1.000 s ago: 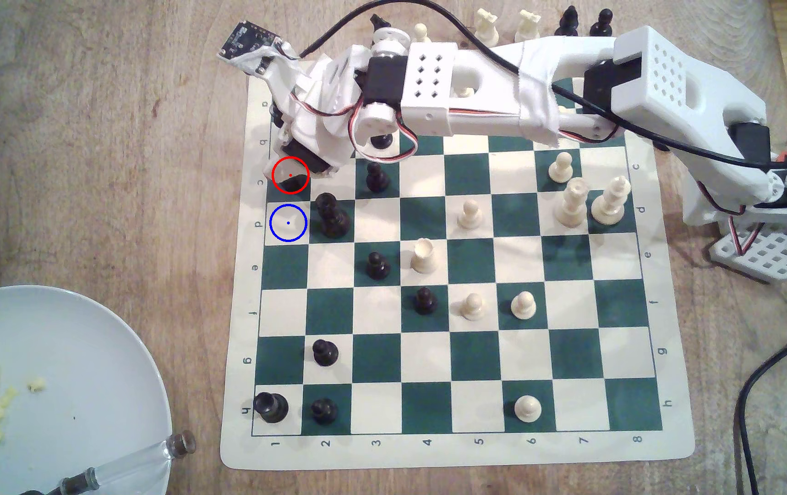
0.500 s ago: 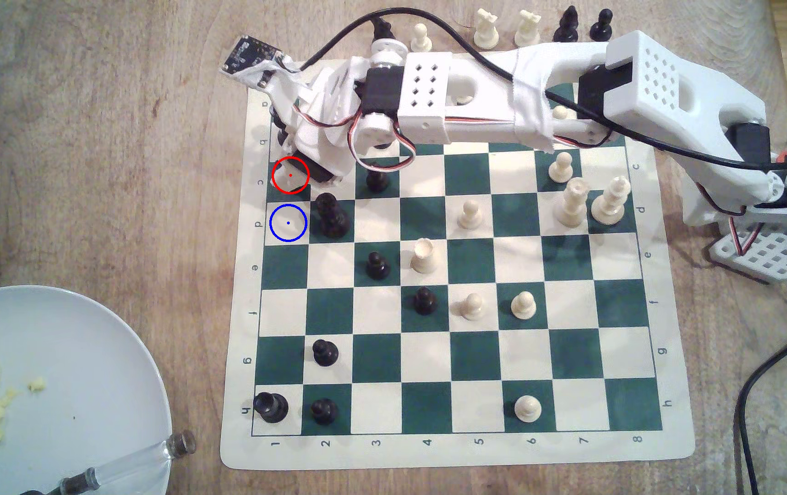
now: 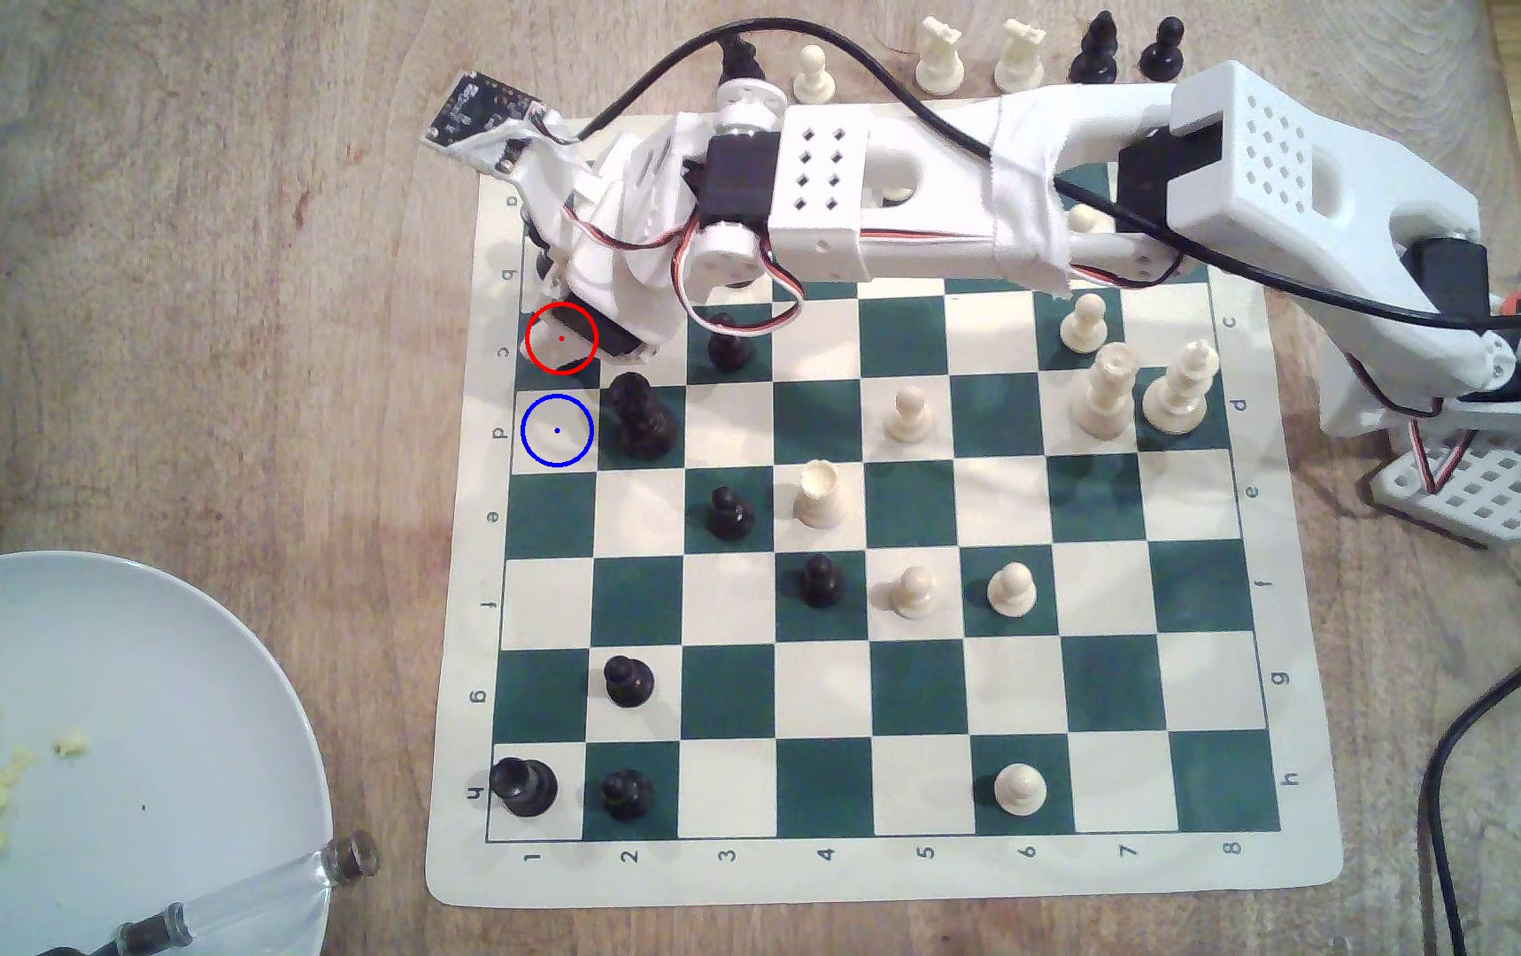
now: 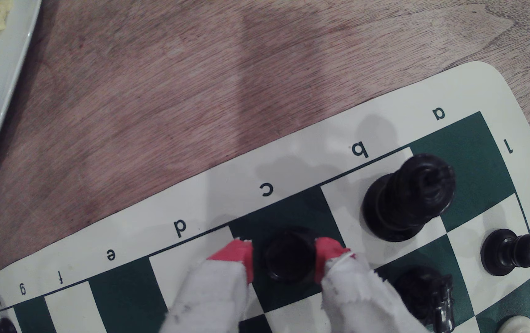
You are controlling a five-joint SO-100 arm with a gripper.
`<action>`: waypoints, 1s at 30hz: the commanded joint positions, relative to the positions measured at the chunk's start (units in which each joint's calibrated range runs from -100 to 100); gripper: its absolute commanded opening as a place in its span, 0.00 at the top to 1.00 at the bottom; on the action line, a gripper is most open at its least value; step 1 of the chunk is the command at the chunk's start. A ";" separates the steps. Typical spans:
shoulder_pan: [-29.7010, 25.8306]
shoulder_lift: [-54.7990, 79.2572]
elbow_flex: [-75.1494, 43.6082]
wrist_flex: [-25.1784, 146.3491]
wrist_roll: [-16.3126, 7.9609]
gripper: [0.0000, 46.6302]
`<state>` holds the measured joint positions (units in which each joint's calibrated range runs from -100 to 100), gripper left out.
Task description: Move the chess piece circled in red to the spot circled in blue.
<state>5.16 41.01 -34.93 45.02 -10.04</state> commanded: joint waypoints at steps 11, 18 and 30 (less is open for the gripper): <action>-0.27 -4.00 -6.50 -1.12 0.39 1.00; -0.43 -8.50 -4.51 -1.04 0.93 1.00; -1.06 -15.21 -3.33 0.68 1.47 1.00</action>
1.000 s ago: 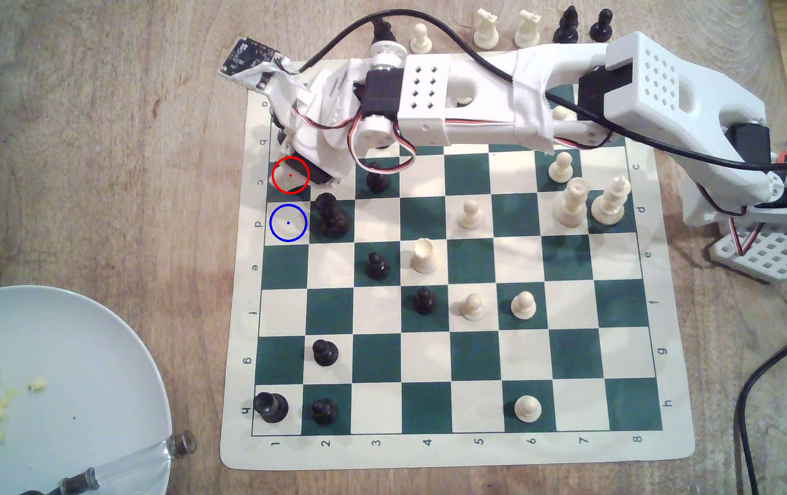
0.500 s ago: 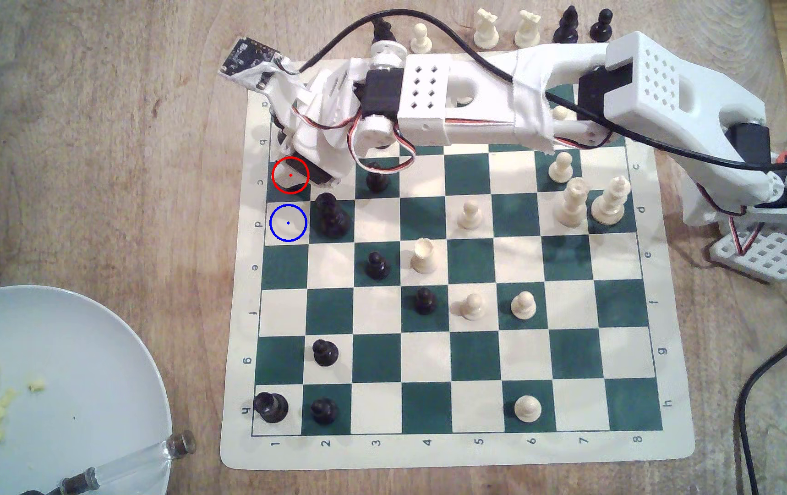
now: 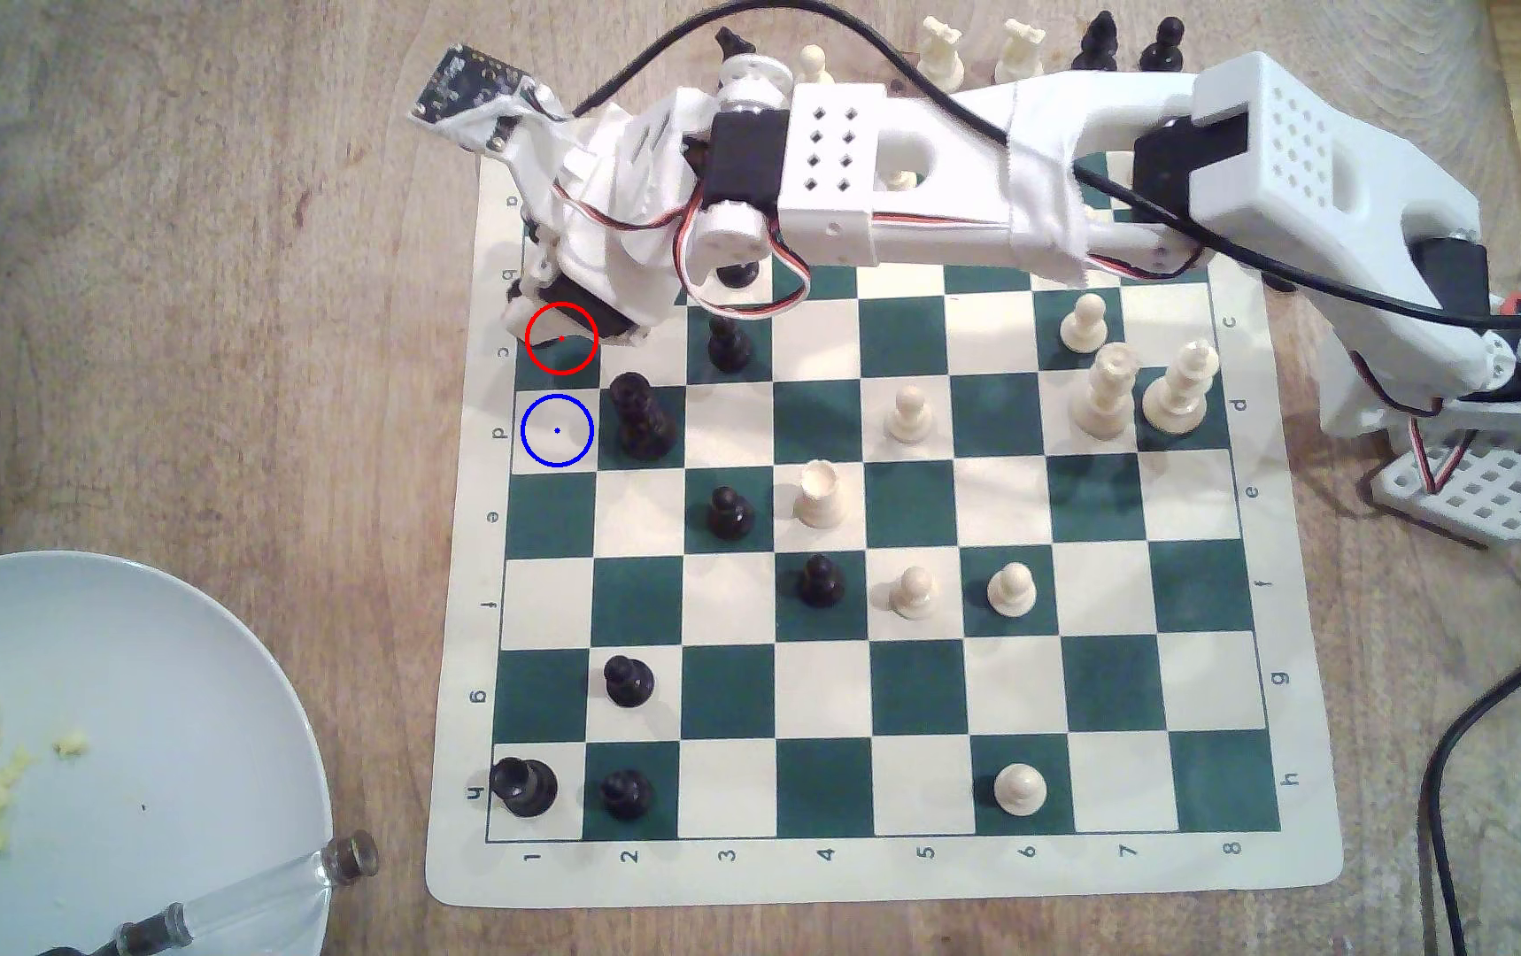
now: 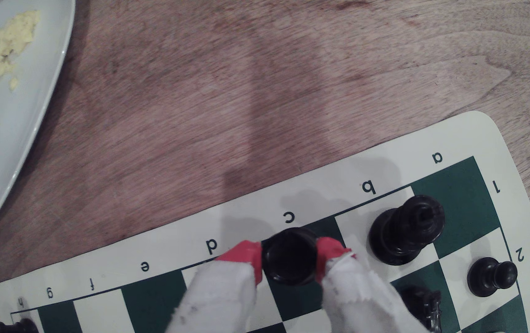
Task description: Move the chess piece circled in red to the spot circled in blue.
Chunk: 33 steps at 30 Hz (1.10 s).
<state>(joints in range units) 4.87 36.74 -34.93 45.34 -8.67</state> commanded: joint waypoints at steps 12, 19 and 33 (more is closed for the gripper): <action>-4.75 -12.89 3.29 -1.36 0.24 1.00; -5.53 -11.44 6.55 -4.06 0.39 1.00; -5.45 -7.62 7.19 -5.37 0.88 1.00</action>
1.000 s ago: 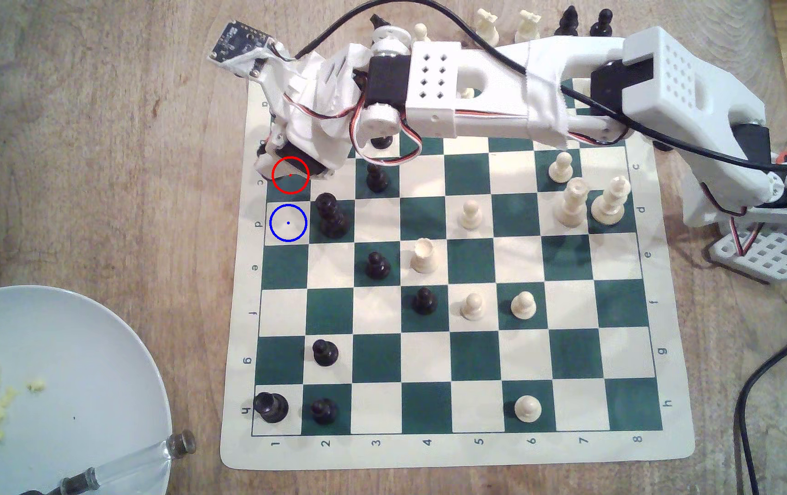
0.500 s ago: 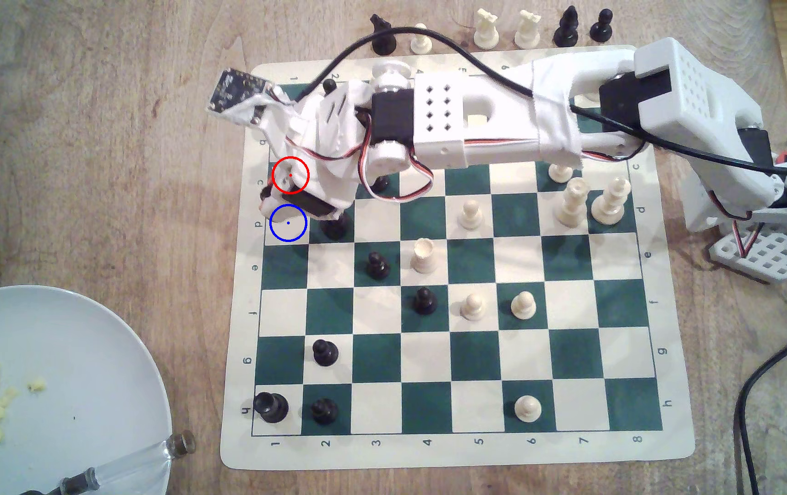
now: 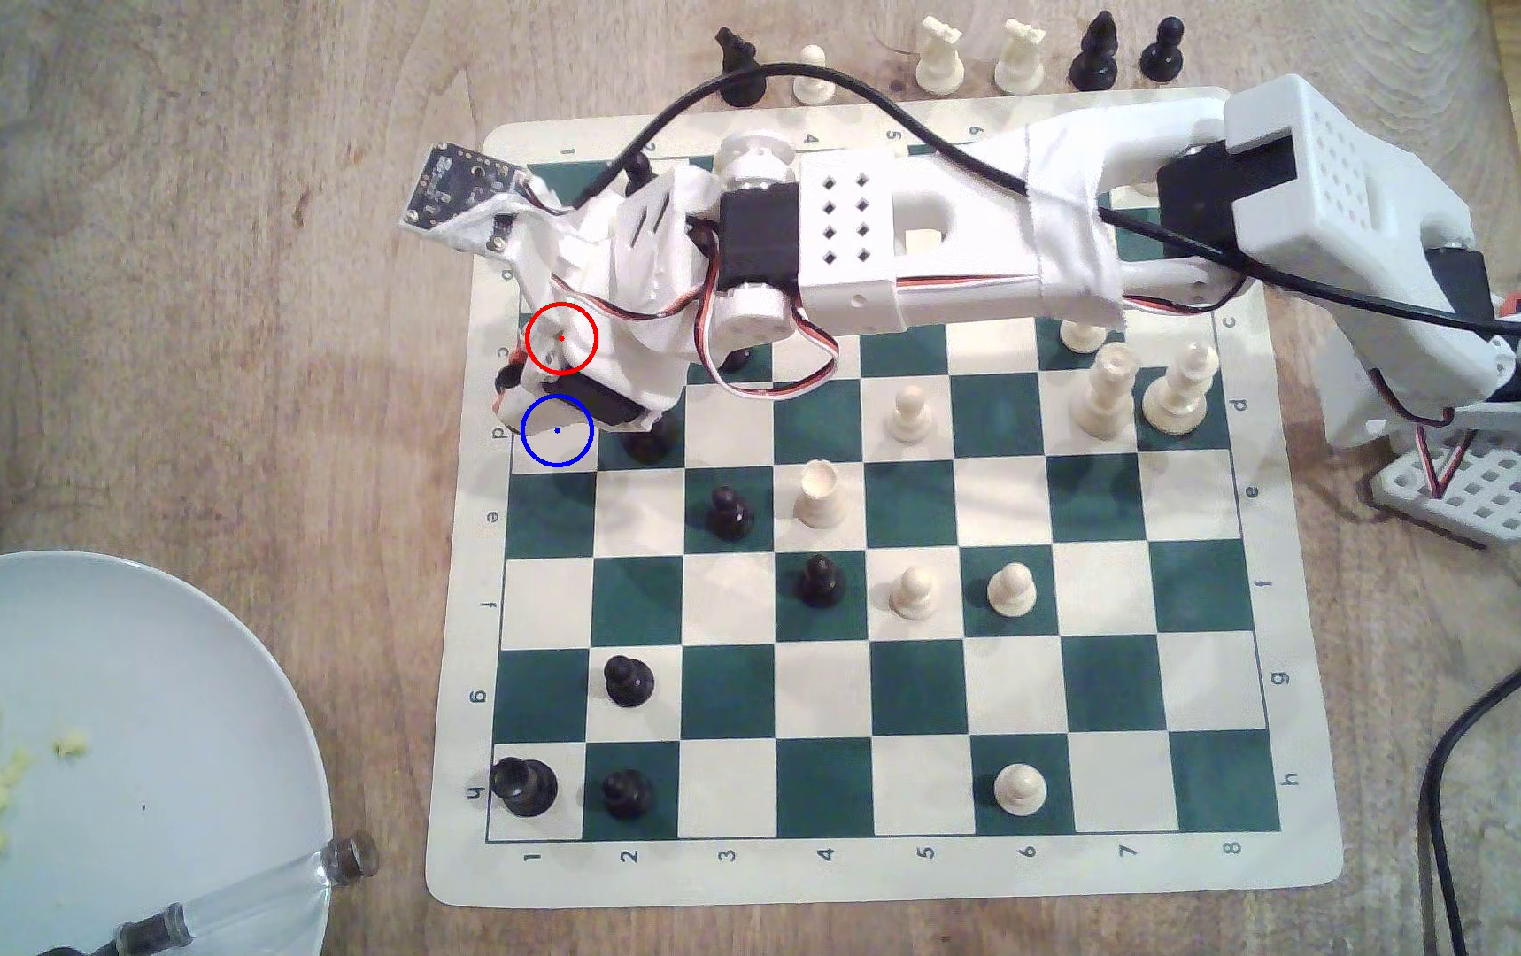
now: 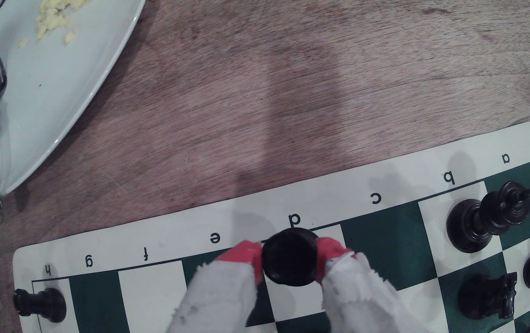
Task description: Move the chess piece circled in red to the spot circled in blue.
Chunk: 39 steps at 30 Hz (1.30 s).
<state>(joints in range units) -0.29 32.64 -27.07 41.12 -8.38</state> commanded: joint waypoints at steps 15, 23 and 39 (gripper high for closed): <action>-0.53 -0.46 0.05 -2.46 0.59 1.00; -0.29 0.30 0.05 -3.11 0.59 1.00; -0.29 0.56 1.32 -3.20 0.73 0.99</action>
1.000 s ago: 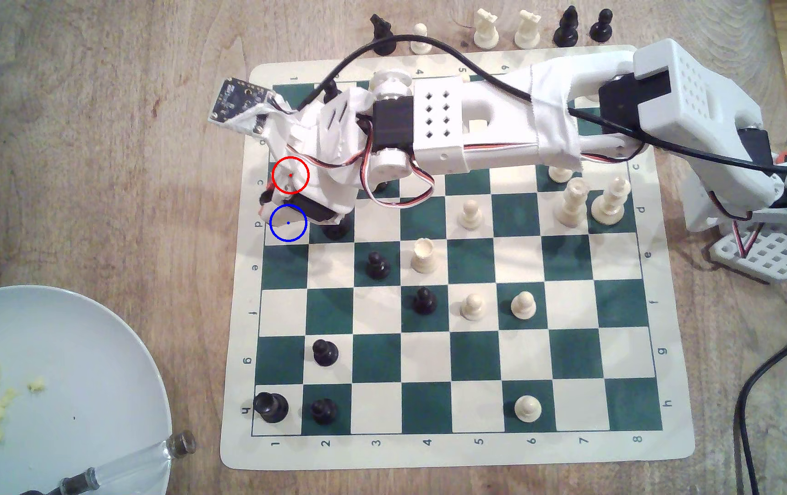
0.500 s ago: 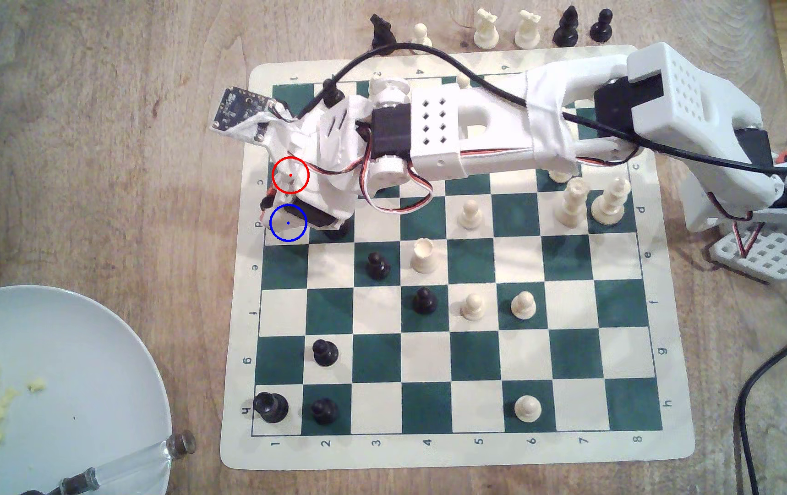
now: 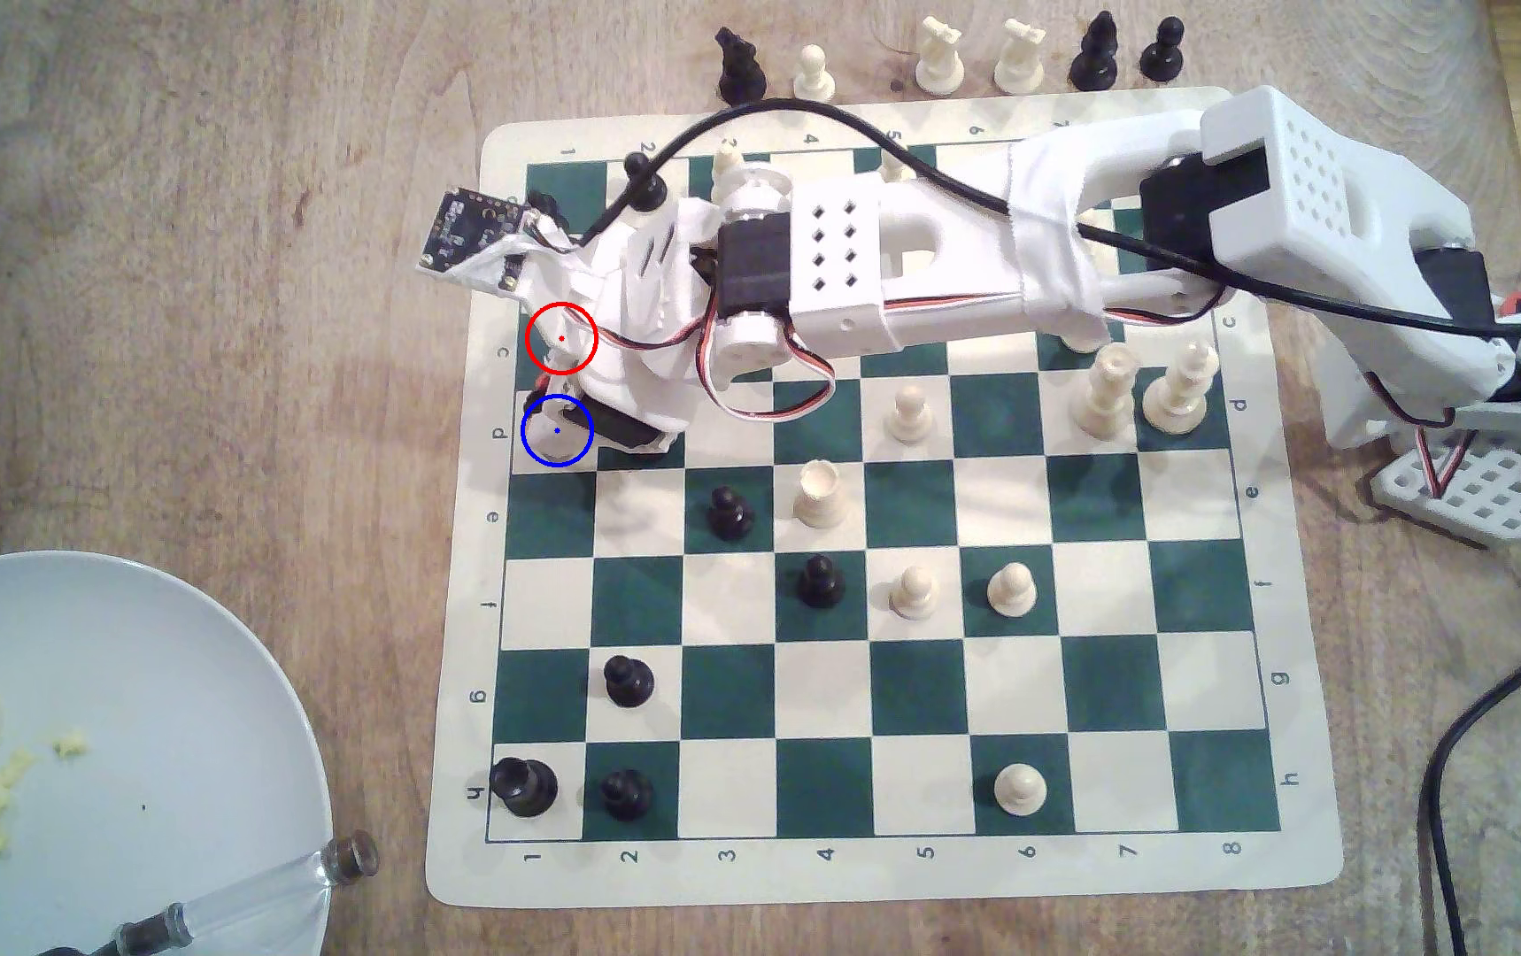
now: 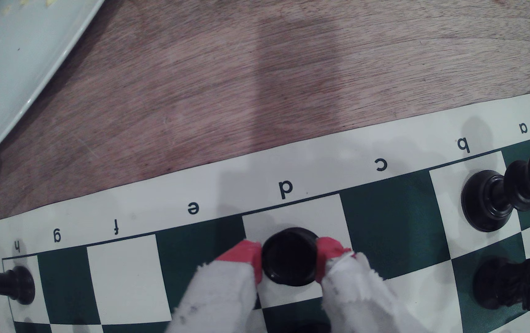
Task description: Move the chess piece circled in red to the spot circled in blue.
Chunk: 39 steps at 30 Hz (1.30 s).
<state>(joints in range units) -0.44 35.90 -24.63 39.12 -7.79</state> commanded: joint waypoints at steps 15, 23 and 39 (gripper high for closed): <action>0.01 -3.05 -1.12 -1.45 0.20 0.83; 0.01 -3.05 -1.03 -1.45 0.20 0.79; 0.72 -3.90 -0.94 -1.61 0.24 0.65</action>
<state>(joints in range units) -0.44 35.90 -24.63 38.80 -7.79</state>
